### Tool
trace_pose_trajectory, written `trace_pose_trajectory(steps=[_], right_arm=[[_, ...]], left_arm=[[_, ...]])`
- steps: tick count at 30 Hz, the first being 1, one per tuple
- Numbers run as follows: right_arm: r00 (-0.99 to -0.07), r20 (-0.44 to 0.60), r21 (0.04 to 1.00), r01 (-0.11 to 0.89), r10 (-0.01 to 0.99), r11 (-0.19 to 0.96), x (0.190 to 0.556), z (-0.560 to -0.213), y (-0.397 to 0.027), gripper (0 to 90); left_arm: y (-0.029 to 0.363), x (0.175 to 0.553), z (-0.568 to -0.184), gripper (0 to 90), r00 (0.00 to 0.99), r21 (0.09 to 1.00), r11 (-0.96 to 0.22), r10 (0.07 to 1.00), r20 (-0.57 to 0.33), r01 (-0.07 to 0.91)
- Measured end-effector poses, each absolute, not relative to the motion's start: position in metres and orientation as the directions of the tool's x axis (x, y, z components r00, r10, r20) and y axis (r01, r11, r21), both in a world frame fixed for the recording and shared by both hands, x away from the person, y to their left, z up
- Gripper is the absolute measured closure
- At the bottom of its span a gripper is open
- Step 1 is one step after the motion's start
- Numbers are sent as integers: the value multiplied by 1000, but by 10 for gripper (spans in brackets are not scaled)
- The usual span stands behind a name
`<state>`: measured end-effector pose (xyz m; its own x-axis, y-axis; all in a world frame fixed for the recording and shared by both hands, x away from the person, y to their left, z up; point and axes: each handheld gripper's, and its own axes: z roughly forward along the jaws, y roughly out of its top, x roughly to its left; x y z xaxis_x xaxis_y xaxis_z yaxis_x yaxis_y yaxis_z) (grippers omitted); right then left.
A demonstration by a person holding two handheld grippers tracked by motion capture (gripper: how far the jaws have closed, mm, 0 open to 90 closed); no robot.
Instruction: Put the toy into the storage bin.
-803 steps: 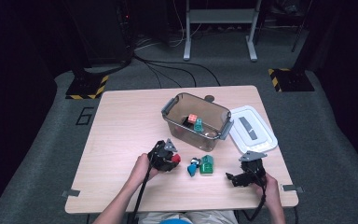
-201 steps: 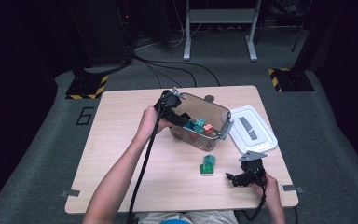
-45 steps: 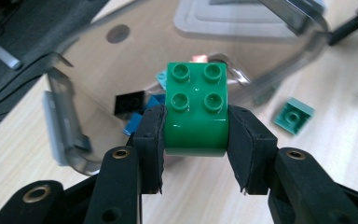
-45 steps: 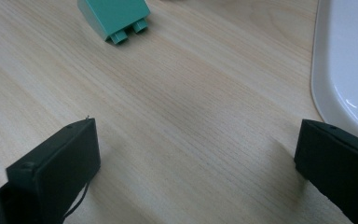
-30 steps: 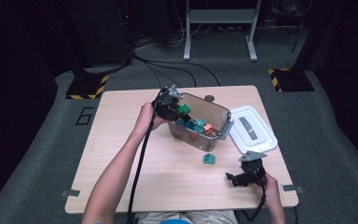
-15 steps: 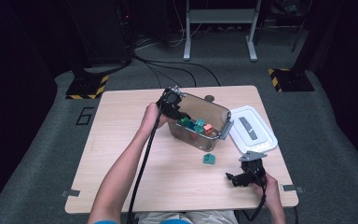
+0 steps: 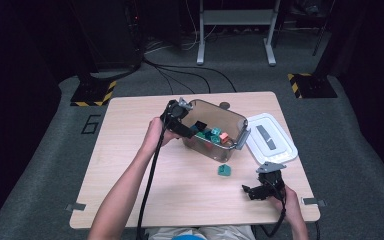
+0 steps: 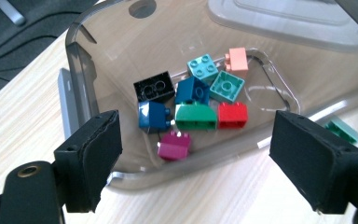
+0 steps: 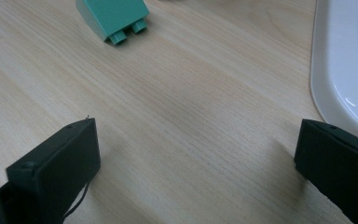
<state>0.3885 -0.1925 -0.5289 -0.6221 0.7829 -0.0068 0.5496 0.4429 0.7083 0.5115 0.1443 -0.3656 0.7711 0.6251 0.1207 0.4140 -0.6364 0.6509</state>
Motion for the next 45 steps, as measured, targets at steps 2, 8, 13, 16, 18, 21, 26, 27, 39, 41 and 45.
trace_pose_trajectory(steps=[2, 8, 13, 16, 18, 21, 26, 27, 39, 41, 45], right_arm=[[-623, -8, 708, 549, 782, 444, 388, -529, -192, 0], [-622, -8, 708, 550, 783, 444, 388, -529, -192, 0], [-612, -2, 707, 558, 791, 434, 387, -529, -192, 0], [-607, -3, 707, 561, 794, 431, 387, -529, -191, 0], [-607, -1, 708, 561, 795, 429, 387, -529, -191, 0], [-606, -1, 708, 562, 796, 428, 387, -529, -191, 0], [-593, -6, 709, 565, 805, 422, 387, -529, -192, 0], [-587, -6, 709, 569, 810, 417, 387, -529, -193, 0], [-586, 1, 719, 564, 811, 406, 387, -526, -188, 0], [-596, 43, 740, 558, 802, 375, 386, -525, -180, 0], [-609, 70, 745, 558, 790, 365, 386, -523, -164, 0]], left_arm=[[149, 502, -365, 149, 772, 662, -633, 622, 128, 400], [165, 476, -370, 136, 769, 688, -618, 625, 137, 380], [178, 455, -384, 127, 759, 697, -607, 636, 139, 381], [186, 445, -399, 123, 754, 695, -602, 644, 132, 393], [191, 440, -412, 119, 744, 690, -598, 656, 128, 408], [200, 435, -435, 111, 730, 681, -582, 676, 101, 445], [214, 433, -475, 112, 700, 663, -541, 713, 36, 517], [216, 433, -482, 112, 692, 661, -535, 721, 32, 527], [220, 426, -521, 106, 661, 669, -488, 750, -7, 560], [220, 424, -523, 100, 658, 683, -482, 753, 3, 549], [220, 423, -525, 97, 653, 697, -470, 757, 3, 542]])
